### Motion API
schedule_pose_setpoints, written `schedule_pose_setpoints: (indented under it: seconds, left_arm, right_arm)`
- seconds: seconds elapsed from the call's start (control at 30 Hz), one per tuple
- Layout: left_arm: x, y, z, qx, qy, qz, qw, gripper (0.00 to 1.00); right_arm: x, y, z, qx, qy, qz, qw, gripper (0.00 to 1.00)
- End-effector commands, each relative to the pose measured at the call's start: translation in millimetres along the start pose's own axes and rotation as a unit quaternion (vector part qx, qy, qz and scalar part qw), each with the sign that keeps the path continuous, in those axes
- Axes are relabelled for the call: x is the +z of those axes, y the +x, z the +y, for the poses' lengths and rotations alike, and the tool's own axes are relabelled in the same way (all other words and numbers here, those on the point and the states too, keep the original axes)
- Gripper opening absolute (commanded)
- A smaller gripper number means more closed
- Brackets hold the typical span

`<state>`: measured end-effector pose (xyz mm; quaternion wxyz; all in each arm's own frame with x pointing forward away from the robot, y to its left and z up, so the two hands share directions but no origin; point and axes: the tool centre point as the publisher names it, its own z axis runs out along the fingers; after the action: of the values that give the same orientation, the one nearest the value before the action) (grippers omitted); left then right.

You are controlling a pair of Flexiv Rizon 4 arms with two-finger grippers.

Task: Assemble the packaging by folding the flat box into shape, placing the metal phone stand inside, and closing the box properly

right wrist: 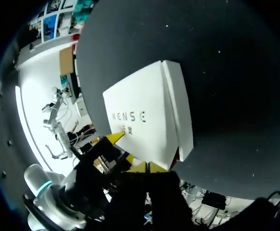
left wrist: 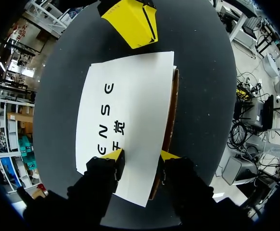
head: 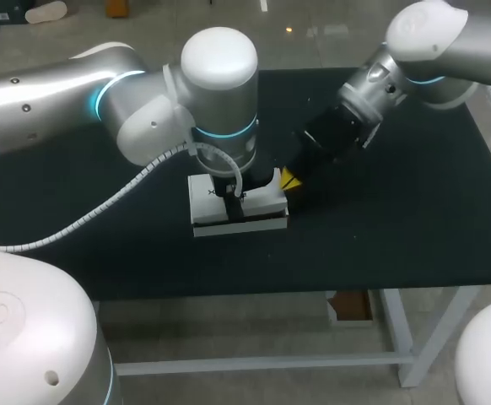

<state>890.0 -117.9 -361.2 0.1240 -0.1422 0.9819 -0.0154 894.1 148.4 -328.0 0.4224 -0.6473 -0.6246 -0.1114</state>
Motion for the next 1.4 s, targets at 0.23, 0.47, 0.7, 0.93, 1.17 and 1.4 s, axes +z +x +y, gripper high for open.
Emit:
schedule_pose_setpoints:
  seconds: [0.23,0.47,0.7,0.93,1.17,1.4]
  left_arm:
    - [1.9,1.5,-0.7,0.000,-0.003,-0.002,1.000,0.44]
    - [1.7,1.6,-0.6,0.000,-0.002,-0.001,1.000,0.45]
    - [1.0,1.5,0.0,0.000,-0.002,-0.001,1.000,0.45]
    - [0.2,1.5,0.5,-0.001,-0.002,-0.001,1.000,0.44]
    - [0.3,1.8,0.7,0.001,-0.003,0.000,1.000,0.45]
    - [1.5,2.1,0.9,0.000,-0.004,0.002,1.000,0.46]
  right_arm:
    - [10.7,2.0,3.0,-0.002,0.010,-0.010,1.000,0.00]
    - [17.0,-2.4,2.8,0.002,0.018,-0.015,1.000,0.00]
    - [17.3,-5.7,1.8,0.005,0.018,-0.014,1.000,0.00]
    - [17.8,-9.1,2.1,0.009,0.019,-0.012,1.000,0.00]
    - [18.9,-9.8,2.4,0.010,0.021,-0.014,1.000,0.00]
    - [21.2,-12.1,4.5,0.014,0.025,-0.014,0.999,0.00]
